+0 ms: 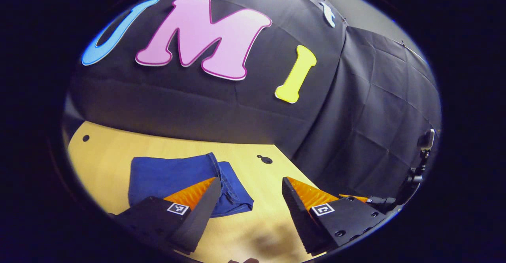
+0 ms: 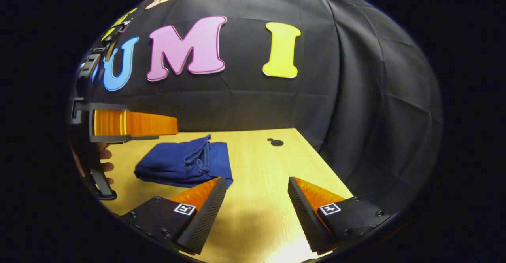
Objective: Grasp the waist and the cuffs of the jeans and fold them to make the two legs overlap; first hold the waist and fold one-third of the jeans toward the cuffs, then hold the cuffs and fold the remaining one-third in the same direction to finish folding.
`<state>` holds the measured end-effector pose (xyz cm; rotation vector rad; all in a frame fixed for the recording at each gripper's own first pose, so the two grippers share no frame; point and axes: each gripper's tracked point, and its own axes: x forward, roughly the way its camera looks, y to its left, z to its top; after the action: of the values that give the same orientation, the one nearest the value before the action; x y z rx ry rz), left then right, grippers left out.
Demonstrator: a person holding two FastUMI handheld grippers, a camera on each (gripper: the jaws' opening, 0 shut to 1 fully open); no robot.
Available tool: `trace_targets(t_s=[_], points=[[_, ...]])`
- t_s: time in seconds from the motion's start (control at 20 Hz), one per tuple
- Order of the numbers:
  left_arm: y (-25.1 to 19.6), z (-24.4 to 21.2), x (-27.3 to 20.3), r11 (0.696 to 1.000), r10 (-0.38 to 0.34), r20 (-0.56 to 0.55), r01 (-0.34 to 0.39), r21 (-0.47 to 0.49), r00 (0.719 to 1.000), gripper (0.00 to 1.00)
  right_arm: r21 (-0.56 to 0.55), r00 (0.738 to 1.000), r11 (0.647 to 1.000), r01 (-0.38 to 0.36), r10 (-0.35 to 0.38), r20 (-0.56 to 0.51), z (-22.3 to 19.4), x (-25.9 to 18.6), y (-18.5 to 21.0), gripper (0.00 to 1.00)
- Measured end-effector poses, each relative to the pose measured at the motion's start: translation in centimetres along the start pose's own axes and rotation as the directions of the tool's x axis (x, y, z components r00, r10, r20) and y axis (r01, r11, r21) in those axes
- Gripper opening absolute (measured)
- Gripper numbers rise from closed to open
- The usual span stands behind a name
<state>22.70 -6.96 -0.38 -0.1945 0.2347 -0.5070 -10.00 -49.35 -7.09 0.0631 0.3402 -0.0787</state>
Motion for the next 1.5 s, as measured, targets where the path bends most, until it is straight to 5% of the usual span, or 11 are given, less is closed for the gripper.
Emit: trace_targets(t_s=[0.5, 0.8, 1.5], points=[[7.3, 7.1, -22.8, 0.957, 0.251, 0.226, -0.276, 0.088, 0.941, 0.96, -0.036, 0.98, 0.998, -0.059, 0.064, 0.186, 12.0, -11.6, 5.9, 0.96], [9.9, 5.6, -32.2, 0.923, 0.353, 0.279, -0.381, 0.053, 0.893, 0.96, -0.043, 0.942, 0.998, -0.036, 0.049, 0.332, 15.4, -18.8, 7.4, 0.96], [12.0, 0.4, -37.0, 0.907, 0.406, 0.225, -0.421, 0.019, 0.886, 0.96, -0.065, 0.947, 0.997, -0.046, 0.064, 0.315, 12.2, -24.1, 9.9, 0.96]])
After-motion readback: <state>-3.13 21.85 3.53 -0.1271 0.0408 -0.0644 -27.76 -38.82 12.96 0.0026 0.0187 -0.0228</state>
